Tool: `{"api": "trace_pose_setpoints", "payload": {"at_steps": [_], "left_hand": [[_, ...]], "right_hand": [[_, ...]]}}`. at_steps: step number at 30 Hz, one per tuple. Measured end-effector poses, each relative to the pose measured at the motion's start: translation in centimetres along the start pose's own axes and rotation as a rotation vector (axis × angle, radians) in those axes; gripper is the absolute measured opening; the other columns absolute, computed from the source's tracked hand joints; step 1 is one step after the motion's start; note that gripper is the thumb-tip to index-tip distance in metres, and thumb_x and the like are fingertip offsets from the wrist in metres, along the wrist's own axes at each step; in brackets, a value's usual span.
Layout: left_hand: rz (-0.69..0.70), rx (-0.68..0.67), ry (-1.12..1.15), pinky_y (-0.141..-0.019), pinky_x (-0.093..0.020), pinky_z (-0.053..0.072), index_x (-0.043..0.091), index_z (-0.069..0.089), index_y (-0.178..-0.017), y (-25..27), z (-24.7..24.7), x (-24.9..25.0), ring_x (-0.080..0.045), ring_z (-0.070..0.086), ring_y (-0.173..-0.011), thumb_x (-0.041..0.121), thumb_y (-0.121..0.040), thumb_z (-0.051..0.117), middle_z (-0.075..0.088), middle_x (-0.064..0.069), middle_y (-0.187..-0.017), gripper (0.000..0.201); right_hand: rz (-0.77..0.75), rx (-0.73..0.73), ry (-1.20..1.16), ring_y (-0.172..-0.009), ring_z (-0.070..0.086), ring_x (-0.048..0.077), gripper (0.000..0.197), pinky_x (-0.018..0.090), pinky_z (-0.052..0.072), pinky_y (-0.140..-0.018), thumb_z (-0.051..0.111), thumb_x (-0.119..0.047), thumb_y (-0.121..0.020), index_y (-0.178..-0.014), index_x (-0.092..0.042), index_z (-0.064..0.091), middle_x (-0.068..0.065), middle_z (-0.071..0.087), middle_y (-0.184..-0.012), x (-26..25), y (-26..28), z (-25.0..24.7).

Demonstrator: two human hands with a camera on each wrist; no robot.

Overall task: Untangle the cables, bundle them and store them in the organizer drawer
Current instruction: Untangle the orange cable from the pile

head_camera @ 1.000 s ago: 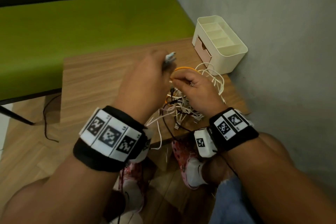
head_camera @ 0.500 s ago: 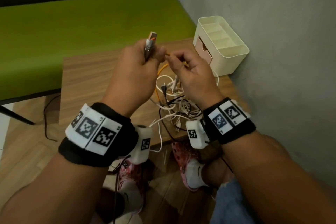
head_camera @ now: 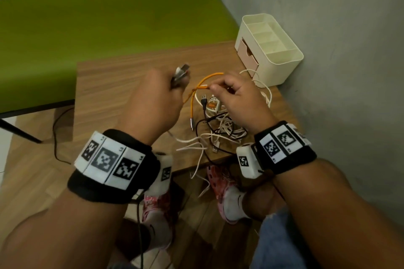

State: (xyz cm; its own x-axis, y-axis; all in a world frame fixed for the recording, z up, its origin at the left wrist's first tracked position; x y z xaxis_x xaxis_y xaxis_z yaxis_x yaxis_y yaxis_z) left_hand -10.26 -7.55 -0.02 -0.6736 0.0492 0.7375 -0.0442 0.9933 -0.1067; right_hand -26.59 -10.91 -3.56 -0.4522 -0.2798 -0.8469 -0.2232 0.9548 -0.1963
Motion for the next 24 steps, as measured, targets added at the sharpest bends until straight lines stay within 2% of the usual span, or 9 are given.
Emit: {"api": "trace_pose_setpoints", "payload": {"at_steps": [2,4,6,8,11,16,19,21,24], "left_hand": [[0.016,-0.048,0.103,-0.079,-0.043,0.049,0.017,0.069,-0.096,-0.2,1.2,0.4,-0.026,0.063,-0.083,0.023,-0.1,0.052,0.071,-0.013,-0.094,0.019],[0.01,-0.105,0.144,-0.074,-0.044,0.048,0.016,0.069,-0.092,-0.4,2.6,-0.3,-0.022,0.061,-0.075,0.025,-0.099,0.054,0.071,-0.009,-0.087,0.02],[0.015,-0.178,0.195,-0.061,-0.031,0.044,0.016,0.069,-0.089,-0.3,3.7,-0.9,-0.005,0.056,-0.061,0.026,-0.1,0.054,0.066,0.013,-0.068,0.021],[0.019,-0.266,0.242,-0.049,-0.016,0.033,0.015,0.066,-0.09,0.2,4.8,-0.9,0.005,0.046,-0.045,0.025,-0.1,0.053,0.053,0.023,-0.049,0.02],[0.045,-0.279,0.29,-0.044,-0.013,0.029,0.022,0.06,-0.082,0.5,5.2,-0.6,0.005,0.043,-0.039,0.022,-0.1,0.052,0.049,0.023,-0.045,0.02],[0.154,-0.181,0.377,-0.049,-0.02,0.03,0.013,0.06,-0.082,0.0,3.1,1.0,0.002,0.041,-0.045,0.023,-0.102,0.05,0.048,0.02,-0.049,0.024],[0.201,-0.156,0.443,-0.049,-0.026,0.029,0.022,0.062,-0.079,-0.6,1.8,1.9,-0.001,0.037,-0.045,0.033,-0.098,0.05,0.045,0.017,-0.051,0.025],[0.18,-0.129,0.504,-0.049,-0.027,0.025,0.024,0.062,-0.077,-0.8,1.2,1.5,-0.006,0.033,-0.044,0.039,-0.095,0.051,0.042,0.015,-0.051,0.026],[0.122,-0.093,0.617,-0.044,-0.028,0.021,0.014,0.059,-0.079,-0.4,0.9,0.5,-0.009,0.028,-0.044,0.03,-0.096,0.048,0.039,0.015,-0.051,0.026]], "right_hand": [[-0.024,-0.014,0.005,-0.08,0.056,0.005,0.01,0.018,0.044,-0.071,0.064,-0.016,-0.094,-0.091,-0.011,0.072,-0.003,0.061,-0.088,-0.4,0.1,0.6],[-0.06,-0.012,-0.013,-0.08,0.057,0.006,0.009,0.019,0.044,-0.071,0.064,-0.014,-0.093,-0.091,-0.009,0.072,-0.003,0.061,-0.087,-1.0,0.3,0.5],[-0.097,-0.014,-0.019,-0.08,0.056,0.0,0.006,0.015,0.043,-0.072,0.065,-0.013,-0.092,-0.089,-0.012,0.071,-0.009,0.059,-0.086,-1.4,0.6,0.4],[-0.12,-0.008,-0.024,-0.083,0.058,0.001,0.006,0.016,0.045,-0.074,0.066,-0.013,-0.091,-0.093,-0.013,0.072,-0.007,0.061,-0.089,-1.4,0.7,0.3],[-0.143,0.007,-0.046,-0.088,0.061,0.009,0.01,0.022,0.049,-0.077,0.066,-0.015,-0.091,-0.098,-0.011,0.071,-0.001,0.064,-0.094,-1.5,0.6,0.2],[-0.138,-0.03,-0.074,-0.089,0.063,0.02,0.024,0.041,0.053,-0.076,0.053,-0.03,-0.099,-0.099,-0.011,0.067,0.004,0.067,-0.094,-1.0,0.4,1.1],[-0.079,-0.031,0.002,-0.079,0.06,0.019,0.035,0.036,0.048,-0.067,0.044,-0.041,-0.101,-0.101,-0.012,0.064,0.005,0.064,-0.089,0.1,-0.4,1.4],[-0.076,-0.028,0.035,-0.079,0.059,0.018,0.034,0.031,0.045,-0.067,0.043,-0.039,-0.102,-0.104,-0.011,0.064,0.006,0.065,-0.09,0.4,-1.0,1.1],[-0.108,-0.034,0.043,-0.084,0.061,0.017,0.029,0.026,0.045,-0.07,0.047,-0.034,-0.103,-0.106,-0.012,0.065,0.005,0.067,-0.092,0.3,-1.6,1.0]]}}
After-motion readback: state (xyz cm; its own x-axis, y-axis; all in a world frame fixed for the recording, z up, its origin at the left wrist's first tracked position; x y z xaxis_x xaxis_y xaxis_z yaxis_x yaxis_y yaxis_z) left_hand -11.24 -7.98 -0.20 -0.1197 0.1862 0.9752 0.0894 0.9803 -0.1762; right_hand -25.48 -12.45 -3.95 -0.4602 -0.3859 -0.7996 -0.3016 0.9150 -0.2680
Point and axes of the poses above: each hand's wrist, its own y-axis away from the middle knuckle, its own z-axis out of the palm, x = y × z, the point moved 10 cm from there along -y, towards the middle knuckle
